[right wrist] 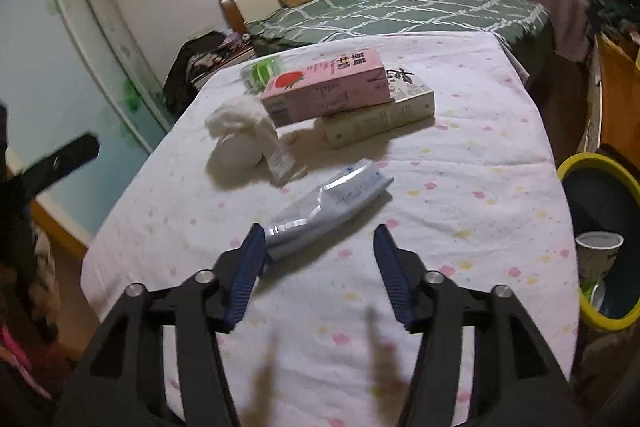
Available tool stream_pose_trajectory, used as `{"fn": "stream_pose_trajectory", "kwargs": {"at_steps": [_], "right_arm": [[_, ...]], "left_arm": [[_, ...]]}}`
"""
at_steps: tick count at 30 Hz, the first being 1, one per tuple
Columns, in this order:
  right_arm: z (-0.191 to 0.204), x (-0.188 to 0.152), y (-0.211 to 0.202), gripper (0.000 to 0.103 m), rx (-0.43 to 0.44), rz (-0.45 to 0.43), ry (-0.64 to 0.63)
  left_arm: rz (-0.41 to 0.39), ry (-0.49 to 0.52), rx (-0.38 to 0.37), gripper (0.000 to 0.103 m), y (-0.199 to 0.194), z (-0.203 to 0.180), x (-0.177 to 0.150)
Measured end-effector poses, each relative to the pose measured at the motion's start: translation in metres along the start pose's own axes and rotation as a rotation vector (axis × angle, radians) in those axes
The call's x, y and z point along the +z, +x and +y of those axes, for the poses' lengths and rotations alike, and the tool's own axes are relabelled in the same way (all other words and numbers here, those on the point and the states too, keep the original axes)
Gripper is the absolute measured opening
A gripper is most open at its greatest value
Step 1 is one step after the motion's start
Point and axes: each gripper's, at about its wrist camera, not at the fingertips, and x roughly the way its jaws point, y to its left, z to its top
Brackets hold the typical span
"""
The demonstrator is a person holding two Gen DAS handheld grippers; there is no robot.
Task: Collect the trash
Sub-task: 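Lift the wrapper, carry it over the bin and open the right gripper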
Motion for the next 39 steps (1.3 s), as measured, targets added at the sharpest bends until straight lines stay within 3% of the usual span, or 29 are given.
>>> {"fn": "stream_pose_trajectory", "kwargs": {"at_steps": [5,14,17,19,22,30,35,39], "right_arm": [[0.004,0.012,0.026,0.055,-0.067,0.035,0.071],[0.029,0.019,0.073,0.055,-0.169,0.1,0.02],[0.032,0.019,0.078,0.044,-0.167,0.095,-0.009],[0.031,0.02,0.075,0.031,-0.155,0.088,-0.014],[0.023,0.024,0.064,0.021,-0.143,0.066,-0.003],[-0.01,0.025,0.017,0.021,-0.091,-0.016,0.058],[-0.045,0.024,-0.017,0.021,-0.127,-0.075,0.107],[-0.083,0.022,-0.044,0.021,-0.204,-0.117,0.161]], "left_arm": [[-0.002,-0.008,-0.003,0.081,-0.002,0.002,0.0],[0.005,-0.019,-0.011,0.082,0.001,0.014,-0.001],[0.011,-0.022,-0.012,0.082,0.003,0.016,-0.002],[0.014,-0.025,-0.014,0.082,0.004,0.017,-0.003],[0.019,-0.03,-0.016,0.082,0.007,0.018,-0.003],[0.031,-0.01,-0.025,0.082,0.015,0.006,-0.003],[0.042,0.01,-0.031,0.082,0.02,-0.004,-0.002],[0.05,0.022,-0.038,0.082,0.027,-0.012,-0.001]]}}
